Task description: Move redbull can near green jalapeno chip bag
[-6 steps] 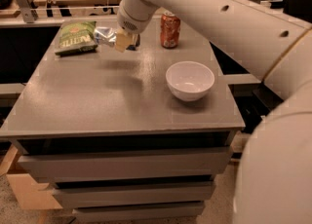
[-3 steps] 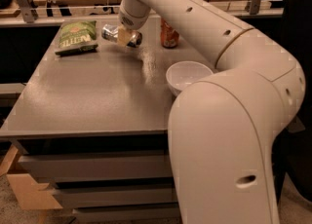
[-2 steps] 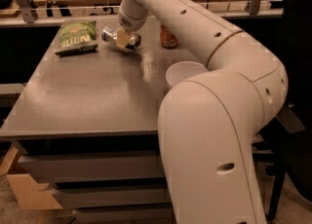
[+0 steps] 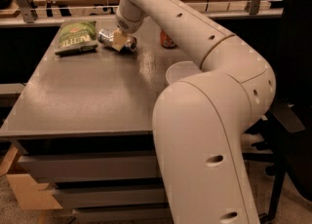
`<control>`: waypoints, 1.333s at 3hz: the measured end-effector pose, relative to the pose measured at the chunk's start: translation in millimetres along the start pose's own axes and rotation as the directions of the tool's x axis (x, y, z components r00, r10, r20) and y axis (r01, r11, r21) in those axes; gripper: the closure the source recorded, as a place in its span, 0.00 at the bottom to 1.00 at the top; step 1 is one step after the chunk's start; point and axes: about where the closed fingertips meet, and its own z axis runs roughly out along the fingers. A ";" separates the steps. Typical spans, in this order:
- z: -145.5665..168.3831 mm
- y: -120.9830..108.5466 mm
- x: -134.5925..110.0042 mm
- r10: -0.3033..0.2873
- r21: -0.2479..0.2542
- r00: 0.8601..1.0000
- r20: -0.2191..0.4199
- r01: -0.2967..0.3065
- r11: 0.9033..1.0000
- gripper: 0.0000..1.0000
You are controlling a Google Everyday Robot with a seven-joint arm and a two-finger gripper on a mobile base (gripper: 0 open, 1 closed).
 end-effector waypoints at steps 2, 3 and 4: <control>8.1 3.8 1.1 -0.002 -0.010 1.000 -0.007 0.002 1.000 0.17; 10.5 6.0 -0.6 0.001 -0.021 1.000 0.011 -0.001 1.000 0.00; -5.9 4.8 -4.1 0.028 -0.051 0.995 0.099 -0.023 0.998 0.00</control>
Offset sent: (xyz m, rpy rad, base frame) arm 0.0000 0.0015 -0.0034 -0.0019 0.0043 0.0020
